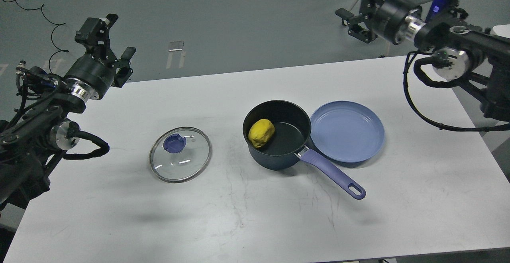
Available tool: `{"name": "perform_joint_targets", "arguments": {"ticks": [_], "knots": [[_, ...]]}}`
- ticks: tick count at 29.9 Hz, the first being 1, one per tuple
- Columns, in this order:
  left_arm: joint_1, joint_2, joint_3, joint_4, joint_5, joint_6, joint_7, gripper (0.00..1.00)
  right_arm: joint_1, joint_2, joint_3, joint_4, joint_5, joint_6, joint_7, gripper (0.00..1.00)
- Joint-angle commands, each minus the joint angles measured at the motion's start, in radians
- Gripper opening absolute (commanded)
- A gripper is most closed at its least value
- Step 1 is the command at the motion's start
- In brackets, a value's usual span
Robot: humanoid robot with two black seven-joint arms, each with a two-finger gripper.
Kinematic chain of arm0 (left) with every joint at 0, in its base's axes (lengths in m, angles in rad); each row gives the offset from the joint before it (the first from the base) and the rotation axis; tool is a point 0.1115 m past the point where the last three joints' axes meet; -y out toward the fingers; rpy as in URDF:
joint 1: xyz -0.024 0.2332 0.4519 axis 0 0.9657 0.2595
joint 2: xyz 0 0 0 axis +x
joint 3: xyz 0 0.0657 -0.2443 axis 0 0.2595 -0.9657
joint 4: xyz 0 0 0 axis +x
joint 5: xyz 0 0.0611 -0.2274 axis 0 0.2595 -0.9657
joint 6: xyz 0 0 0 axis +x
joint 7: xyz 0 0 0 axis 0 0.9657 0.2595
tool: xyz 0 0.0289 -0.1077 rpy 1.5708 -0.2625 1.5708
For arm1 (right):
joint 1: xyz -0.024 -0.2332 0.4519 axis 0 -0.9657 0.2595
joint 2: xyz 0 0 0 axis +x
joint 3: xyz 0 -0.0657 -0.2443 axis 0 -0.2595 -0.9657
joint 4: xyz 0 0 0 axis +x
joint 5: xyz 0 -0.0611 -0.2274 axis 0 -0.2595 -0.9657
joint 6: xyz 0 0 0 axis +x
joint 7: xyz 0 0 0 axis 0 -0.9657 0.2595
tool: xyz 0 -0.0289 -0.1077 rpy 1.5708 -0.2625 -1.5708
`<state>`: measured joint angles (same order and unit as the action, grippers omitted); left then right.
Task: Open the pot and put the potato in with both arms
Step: 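Release the potato and raise the right gripper away from the pan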
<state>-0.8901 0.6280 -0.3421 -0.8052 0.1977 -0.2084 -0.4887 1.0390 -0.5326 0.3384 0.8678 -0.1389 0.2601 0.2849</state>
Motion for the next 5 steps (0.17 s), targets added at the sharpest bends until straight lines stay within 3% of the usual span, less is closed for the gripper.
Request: {"name": "perform_joint_targets", "arguments": {"ticks": [1, 5], "knots": [[0.003, -0.001, 0.000, 0.000, -0.003, 0.000, 0.000, 0.98, -0.046, -0.058, 0.024, 0.023, 0.002, 0.043, 0.003, 1.00], [0.005, -0.002, 0.000, -0.002, -0.003, 0.000, 0.000, 0.98, -0.071, -0.090, 0.028, 0.026, 0.004, 0.071, 0.005, 1.00]]}}
